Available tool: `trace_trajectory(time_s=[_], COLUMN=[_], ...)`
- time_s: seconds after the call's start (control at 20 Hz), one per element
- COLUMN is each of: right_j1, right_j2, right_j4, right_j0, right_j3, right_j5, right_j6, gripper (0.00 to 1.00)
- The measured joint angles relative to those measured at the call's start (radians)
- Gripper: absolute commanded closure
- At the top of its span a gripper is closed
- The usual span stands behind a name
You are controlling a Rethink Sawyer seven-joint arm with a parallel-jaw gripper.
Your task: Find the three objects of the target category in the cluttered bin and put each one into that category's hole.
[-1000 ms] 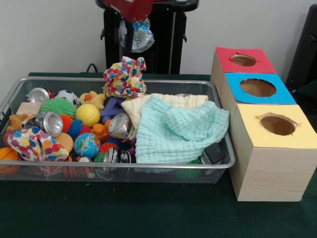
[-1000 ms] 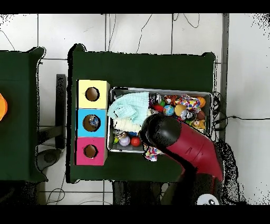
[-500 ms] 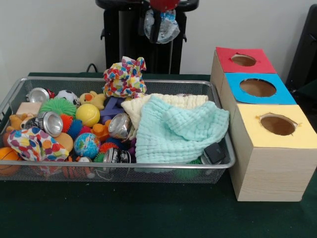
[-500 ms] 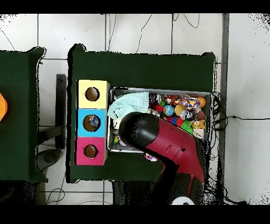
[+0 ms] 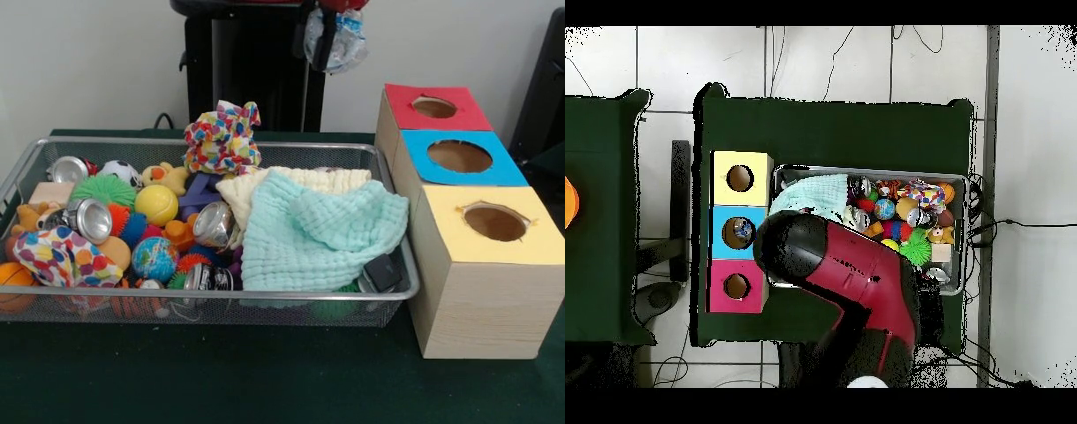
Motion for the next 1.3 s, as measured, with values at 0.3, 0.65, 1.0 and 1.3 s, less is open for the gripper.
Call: trace_trajectory(time_s=[0.3, 0.65, 1.0, 1.3], right_j1=[0.041, 0.088, 0.128, 0.155], right_j2=[-0.009, -0.009, -0.009, -0.010], right_j4=[0.025, 0.051, 0.067, 0.084], right_j0=[0.050, 0.089, 0.116, 0.131], right_j3=[-0.020, -0.044, -0.057, -0.063], right_j5=[0.000, 0.000, 0.000, 0.000], right_j6=[0.108, 0.176, 0.214, 0.234], gripper=[1.00, 1.00, 1.00, 1.00])
